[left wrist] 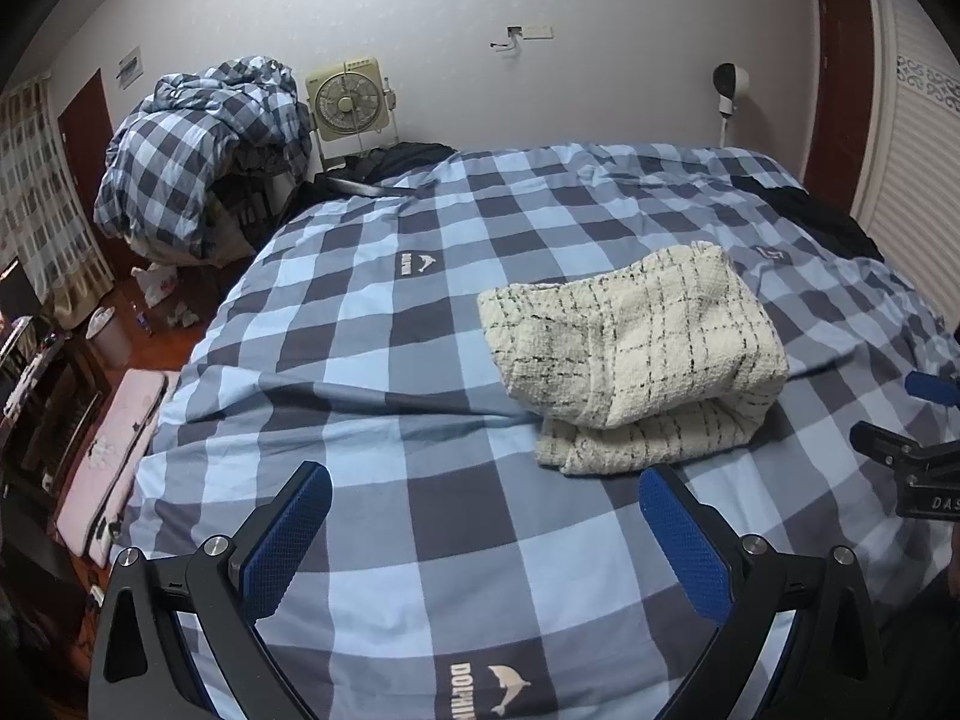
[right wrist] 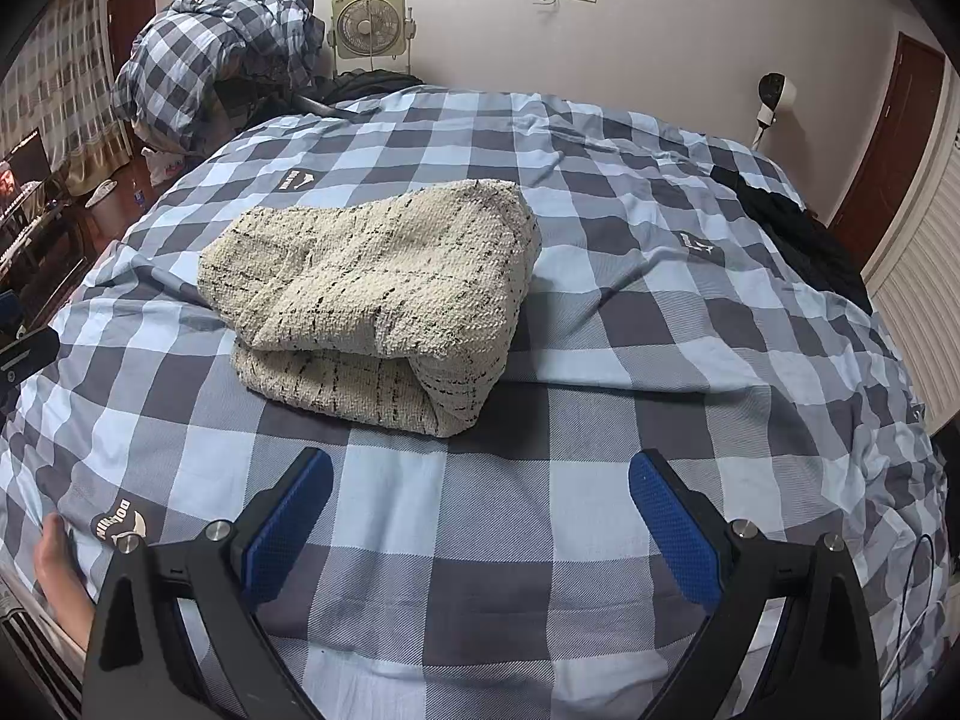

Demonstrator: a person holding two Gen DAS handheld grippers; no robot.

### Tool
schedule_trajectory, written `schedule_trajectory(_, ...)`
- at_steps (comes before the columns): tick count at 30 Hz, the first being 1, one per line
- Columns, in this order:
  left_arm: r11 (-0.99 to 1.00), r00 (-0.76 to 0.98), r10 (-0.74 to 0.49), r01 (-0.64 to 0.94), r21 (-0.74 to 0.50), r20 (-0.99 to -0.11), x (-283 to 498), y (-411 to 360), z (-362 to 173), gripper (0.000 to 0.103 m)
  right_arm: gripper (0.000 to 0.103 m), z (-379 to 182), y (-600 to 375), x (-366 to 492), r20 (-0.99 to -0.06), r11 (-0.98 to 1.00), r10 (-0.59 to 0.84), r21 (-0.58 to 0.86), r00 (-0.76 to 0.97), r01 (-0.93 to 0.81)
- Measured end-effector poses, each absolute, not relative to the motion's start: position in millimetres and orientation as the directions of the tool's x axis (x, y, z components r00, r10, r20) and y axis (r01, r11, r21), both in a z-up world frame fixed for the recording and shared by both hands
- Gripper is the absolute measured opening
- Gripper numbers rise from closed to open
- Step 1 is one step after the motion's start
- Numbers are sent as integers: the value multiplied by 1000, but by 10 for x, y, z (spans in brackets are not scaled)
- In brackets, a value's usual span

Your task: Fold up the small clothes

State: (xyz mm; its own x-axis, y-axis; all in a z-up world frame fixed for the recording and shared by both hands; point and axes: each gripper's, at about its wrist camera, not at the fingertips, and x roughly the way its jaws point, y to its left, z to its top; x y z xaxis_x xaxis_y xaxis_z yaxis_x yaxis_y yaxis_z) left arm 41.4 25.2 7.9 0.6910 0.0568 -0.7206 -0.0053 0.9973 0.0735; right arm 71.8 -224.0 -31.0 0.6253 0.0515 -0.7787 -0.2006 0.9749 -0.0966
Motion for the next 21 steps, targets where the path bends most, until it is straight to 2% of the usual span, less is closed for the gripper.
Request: schedule_trajectory(21,1000,669,28,-8,30,-743,440,293,48,103,97,-324,-2228,707,-782,974,48,-100,622,-201)
